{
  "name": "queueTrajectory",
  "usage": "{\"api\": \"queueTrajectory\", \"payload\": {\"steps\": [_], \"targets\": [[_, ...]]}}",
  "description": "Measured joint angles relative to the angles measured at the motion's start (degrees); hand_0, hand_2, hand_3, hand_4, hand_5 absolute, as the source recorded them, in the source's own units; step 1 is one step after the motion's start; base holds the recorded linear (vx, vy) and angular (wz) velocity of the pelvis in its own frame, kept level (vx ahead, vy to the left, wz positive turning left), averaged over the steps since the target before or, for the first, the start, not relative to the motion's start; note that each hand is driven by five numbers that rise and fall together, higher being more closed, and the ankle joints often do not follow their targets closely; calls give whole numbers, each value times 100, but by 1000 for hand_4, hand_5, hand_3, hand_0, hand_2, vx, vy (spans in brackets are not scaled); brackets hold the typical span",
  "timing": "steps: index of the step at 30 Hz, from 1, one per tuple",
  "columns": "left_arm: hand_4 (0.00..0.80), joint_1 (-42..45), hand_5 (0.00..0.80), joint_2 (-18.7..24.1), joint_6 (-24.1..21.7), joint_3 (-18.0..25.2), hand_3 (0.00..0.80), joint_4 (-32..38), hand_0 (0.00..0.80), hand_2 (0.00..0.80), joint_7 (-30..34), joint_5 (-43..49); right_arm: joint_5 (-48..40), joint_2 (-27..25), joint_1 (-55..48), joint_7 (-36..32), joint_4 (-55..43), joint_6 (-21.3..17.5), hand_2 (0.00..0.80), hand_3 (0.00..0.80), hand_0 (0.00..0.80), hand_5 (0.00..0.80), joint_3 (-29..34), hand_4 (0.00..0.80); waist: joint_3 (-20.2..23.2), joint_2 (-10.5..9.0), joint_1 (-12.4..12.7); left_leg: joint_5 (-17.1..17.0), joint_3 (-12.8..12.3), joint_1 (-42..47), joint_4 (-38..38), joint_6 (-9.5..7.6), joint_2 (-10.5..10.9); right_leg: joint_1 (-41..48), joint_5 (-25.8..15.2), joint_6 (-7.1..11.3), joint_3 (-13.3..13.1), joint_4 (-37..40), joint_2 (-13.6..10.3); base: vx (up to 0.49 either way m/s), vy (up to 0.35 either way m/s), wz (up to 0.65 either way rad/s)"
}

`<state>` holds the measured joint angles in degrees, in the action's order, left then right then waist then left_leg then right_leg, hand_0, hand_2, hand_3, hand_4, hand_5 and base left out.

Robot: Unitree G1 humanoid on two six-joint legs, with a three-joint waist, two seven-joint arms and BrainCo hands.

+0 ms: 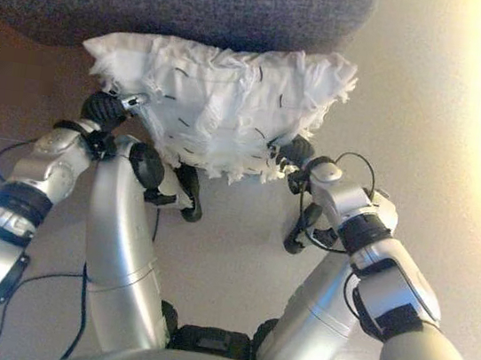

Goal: Pick up the cushion and take it to the sofa

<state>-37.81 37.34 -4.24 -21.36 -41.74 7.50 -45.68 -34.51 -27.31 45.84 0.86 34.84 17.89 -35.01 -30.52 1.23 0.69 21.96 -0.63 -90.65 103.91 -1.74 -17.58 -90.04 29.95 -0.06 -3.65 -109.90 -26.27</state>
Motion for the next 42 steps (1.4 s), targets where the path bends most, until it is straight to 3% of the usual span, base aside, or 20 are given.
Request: {"api": "queueTrajectory", "payload": {"steps": [10,11,12,18,21,30,42], "targets": [[800,35,800,-34,-103,9,800,52,800,800,-25,243,148,231,-192,528,-139,248,800,800,800,800,54,800,0,4,-5,13,73,1,167,18,-2,0,72,-21,-63,-206,5,9,-1,0],[800,44,800,-34,-138,9,800,61,800,800,-30,250,239,221,-241,536,-195,292,50,50,50,50,56,50,0,4,-5,13,73,1,179,18,-1,0,72,-20,-67,-208,9,0,0,0],[800,49,800,-33,-145,11,800,68,800,800,-37,273,269,205,-279,542,-250,346,0,0,0,0,59,0,0,4,-7,17,76,1,198,24,-2,0,73,-18,-73,-219,10,0,0,0],[800,120,800,-30,-180,67,800,192,800,800,-39,453,735,158,-587,529,-284,831,0,0,0,0,69,0,-1,5,-17,114,86,1,372,3,-5,-1,117,46,-156,-339,14,5,2,0],[800,149,800,-34,-180,118,800,212,800,800,-60,565,679,107,-841,854,-227,835,0,0,0,0,223,0,-1,5,-28,161,95,1,455,-17,-17,-1,118,51,-190,-377,21,23,-4,-5],[800,183,800,-35,-178,188,800,216,800,800,-133,622,218,89,-890,1052,-70,-286,0,0,0,0,759,0,2,1,-25,259,188,-2,630,16,-59,4,125,67,-206,-475,102,13,-6,-5],[800,274,800,0,-184,238,800,238,800,800,-59,621,111,239,-891,963,-209,-335,0,0,0,0,738,0,1,10,-128,304,217,-3,811,2,-5,40,220,173,-345,-702,89,21,3,4]]}}
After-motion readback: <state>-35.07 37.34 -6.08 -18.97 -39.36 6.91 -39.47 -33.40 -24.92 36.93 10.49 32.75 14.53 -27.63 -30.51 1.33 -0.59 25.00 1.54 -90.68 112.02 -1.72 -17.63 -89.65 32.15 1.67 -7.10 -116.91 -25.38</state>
